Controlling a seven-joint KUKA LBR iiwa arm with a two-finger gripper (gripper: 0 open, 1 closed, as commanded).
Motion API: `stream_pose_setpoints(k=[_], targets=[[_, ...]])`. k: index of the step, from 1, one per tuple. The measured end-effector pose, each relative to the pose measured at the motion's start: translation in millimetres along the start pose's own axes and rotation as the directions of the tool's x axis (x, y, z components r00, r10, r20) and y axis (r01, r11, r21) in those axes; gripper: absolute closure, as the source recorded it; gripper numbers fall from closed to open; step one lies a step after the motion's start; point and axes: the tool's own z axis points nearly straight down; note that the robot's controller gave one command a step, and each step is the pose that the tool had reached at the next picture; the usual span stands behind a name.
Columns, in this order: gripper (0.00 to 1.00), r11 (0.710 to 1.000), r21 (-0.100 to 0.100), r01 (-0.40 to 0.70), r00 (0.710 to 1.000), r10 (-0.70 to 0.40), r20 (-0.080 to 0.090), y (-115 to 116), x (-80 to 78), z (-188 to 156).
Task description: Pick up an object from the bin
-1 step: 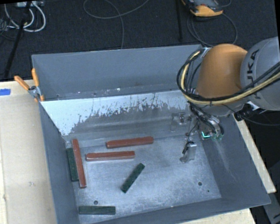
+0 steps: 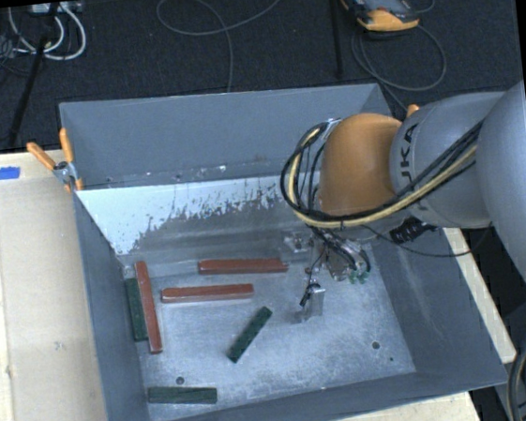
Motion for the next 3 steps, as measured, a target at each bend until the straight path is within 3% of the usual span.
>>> stream_pose_setpoints(k=[1, 2, 3], targets=[[0.0, 0.994, 0.0, 0.11, 0.994, -0.11, 0.001, 80, 28.3, 8], [0.0, 0.905, 0.004, 0.425, 0.905, -0.425, 0.001, 82, 54.5, 12], [1.0, 0.906, 0.004, 0.424, 0.906, -0.424, 0.002, 82, 53.9, 12]])
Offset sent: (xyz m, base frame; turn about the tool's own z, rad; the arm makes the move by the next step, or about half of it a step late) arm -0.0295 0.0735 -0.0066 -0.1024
